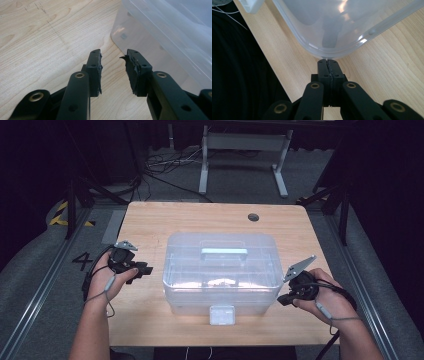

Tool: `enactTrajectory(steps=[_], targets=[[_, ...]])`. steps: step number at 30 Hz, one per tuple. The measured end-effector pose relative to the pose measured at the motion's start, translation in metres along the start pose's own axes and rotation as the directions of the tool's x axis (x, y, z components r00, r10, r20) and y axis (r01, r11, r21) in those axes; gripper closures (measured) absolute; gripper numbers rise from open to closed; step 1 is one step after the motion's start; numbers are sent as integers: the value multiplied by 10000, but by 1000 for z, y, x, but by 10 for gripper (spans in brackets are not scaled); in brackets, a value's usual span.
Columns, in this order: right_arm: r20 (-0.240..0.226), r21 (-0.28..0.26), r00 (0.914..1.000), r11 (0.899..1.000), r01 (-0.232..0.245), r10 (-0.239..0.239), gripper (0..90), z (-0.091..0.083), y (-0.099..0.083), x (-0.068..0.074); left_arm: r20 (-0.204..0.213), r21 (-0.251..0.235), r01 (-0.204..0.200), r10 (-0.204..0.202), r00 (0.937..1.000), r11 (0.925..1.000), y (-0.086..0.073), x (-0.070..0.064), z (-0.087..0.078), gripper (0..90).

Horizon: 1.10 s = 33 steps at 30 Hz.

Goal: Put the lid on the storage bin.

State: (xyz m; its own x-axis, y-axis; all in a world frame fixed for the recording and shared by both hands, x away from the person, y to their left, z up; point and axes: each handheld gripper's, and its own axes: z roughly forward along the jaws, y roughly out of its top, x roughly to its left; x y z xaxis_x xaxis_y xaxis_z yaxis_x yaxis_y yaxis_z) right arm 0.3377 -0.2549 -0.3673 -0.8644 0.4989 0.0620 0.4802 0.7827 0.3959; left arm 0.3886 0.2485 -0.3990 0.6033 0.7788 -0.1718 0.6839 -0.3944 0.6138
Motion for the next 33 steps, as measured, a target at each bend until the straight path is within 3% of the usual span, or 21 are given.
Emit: enactTrajectory(steps=[9,11,23,27,33], targets=[[-141,-286,9998,9995,109,-113,900,-10,-2,2,-9,18,-133,133,9999,9999,-1,2,0,650],[-169,-325,9998,9994,116,-121,900,-11,-3,2,-14,25,6,-6,10000,10000,-1,1,0,651],[-128,-1323,9999,9912,-43,27,900,-32,-10,-3,-33,120,-13,14,10000,9999,-2,0,2,651],[-53,-1775,10000,9841,-75,67,900,-39,-13,-7,-48,74,-84,85,10000,9999,-2,1,1,651],[114,-2769,9992,9603,-325,371,900,-53,-19,-13,-61,116,-100,100,9999,9999,-3,1,2,649]])
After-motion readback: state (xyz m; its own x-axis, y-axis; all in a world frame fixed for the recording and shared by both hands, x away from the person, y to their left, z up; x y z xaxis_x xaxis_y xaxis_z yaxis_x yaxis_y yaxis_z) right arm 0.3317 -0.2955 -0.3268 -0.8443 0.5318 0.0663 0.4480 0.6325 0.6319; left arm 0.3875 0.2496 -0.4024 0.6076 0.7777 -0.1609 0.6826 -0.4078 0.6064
